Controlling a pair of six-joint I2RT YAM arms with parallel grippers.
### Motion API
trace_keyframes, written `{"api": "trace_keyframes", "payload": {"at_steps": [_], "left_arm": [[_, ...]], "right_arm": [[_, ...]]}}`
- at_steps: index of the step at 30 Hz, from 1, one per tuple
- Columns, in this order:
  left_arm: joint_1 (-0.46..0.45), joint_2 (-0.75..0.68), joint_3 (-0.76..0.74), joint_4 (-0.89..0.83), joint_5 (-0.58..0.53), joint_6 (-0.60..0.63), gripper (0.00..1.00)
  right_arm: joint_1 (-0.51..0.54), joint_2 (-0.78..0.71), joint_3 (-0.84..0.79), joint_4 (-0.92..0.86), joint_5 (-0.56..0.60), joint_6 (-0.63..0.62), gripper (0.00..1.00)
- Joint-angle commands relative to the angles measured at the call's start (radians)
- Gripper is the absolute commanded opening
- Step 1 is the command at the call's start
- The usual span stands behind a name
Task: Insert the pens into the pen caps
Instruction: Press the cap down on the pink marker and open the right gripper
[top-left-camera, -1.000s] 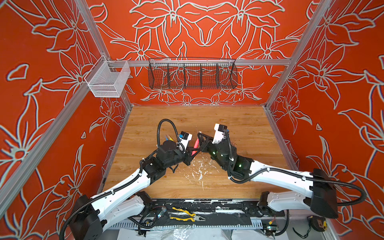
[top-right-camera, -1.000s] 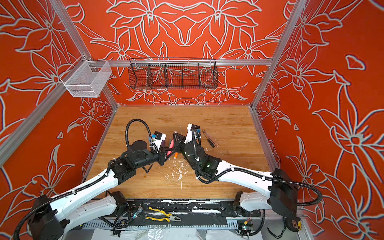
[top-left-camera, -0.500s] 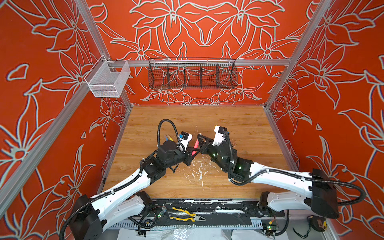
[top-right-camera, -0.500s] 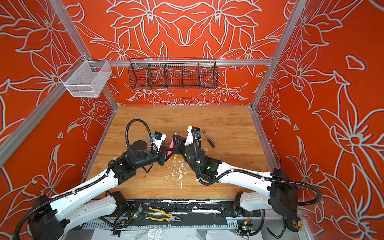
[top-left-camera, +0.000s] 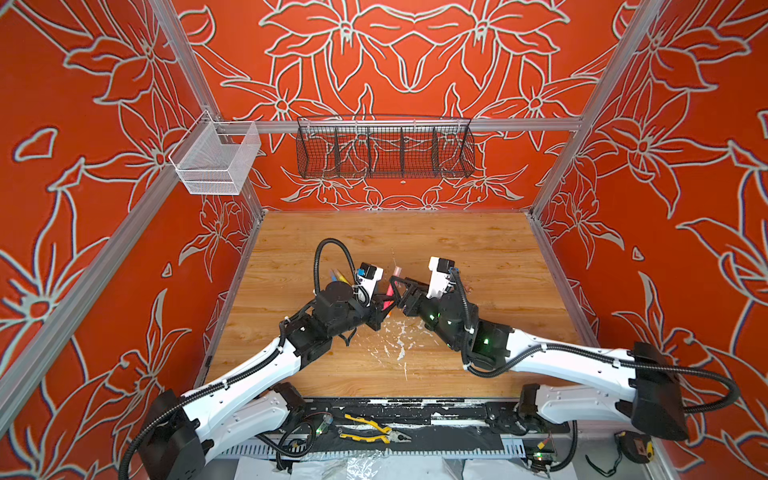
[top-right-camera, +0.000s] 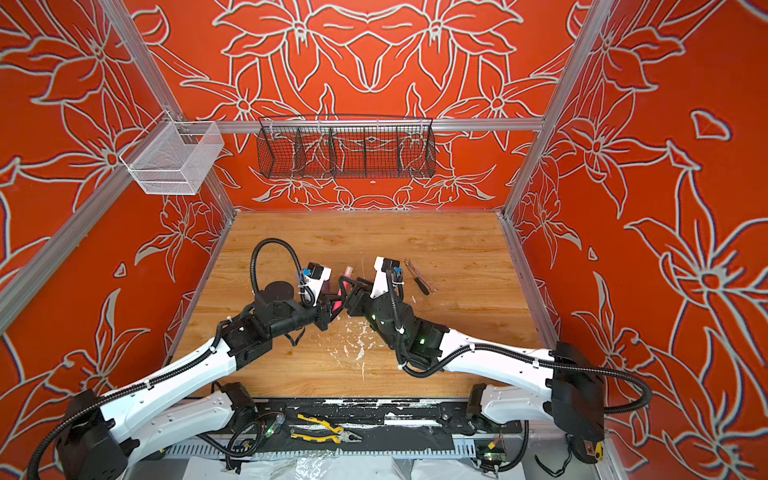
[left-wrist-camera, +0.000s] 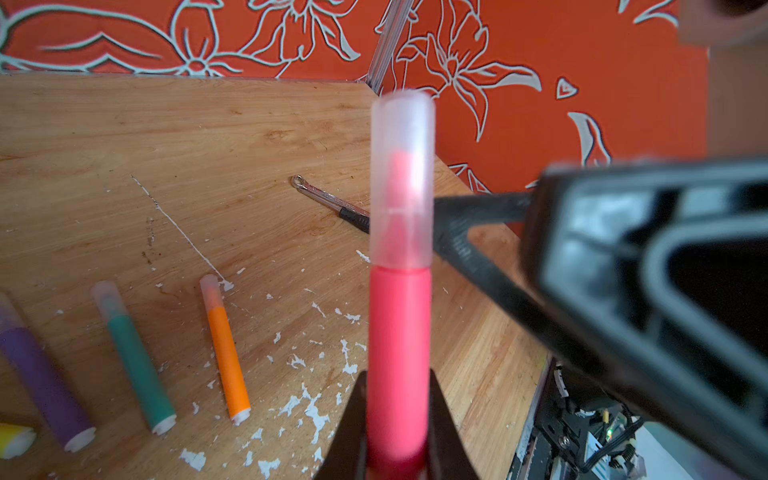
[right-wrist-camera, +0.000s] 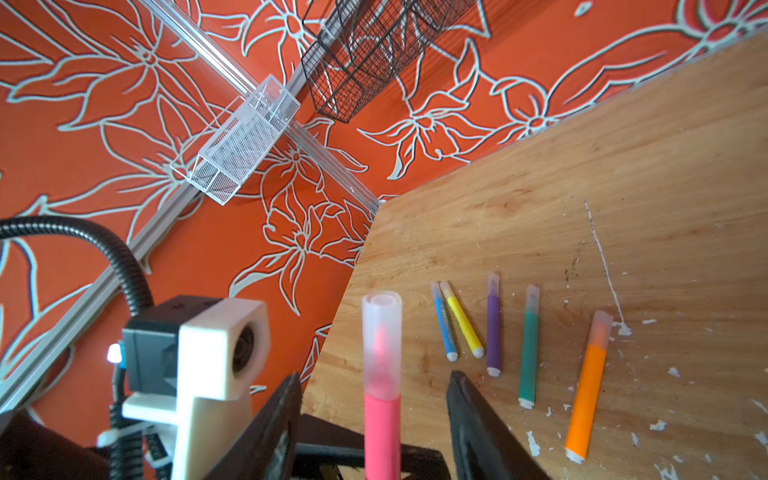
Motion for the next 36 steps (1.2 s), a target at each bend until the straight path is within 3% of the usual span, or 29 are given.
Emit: {"api": "trace_keyframes", "payload": {"at_steps": [1,13,26,30,36], "left_arm": [[0.002,-0.015,0.001,0.043,0.008,0.003,0.0],[0.002,-0.019,-0.005,0.054,0.02,0.01,0.0],[0.002,-0.02,-0.001,0.048,0.016,0.004,0.0],[0.008,0.009,0.037,0.064,-0.091,-0.033,0.0],[0.027,0.123,0.208,0.078,-0.133,-0.045,0.0]], "right_arm": [[-0.016,-0.024,0.087,-0.105,0.062,-0.021,0.58],[-0.119,0.124,0.225,-0.153,-0.09,0.014,0.52],[-0.118,0.176,0.273,-0.184,-0.162,0.012,0.1],[-0.108,0.189,0.264,-0.202,-0.19,0.019,0.04],[-0.079,0.158,0.227,-0.224,-0.183,0.012,0.0]]}}
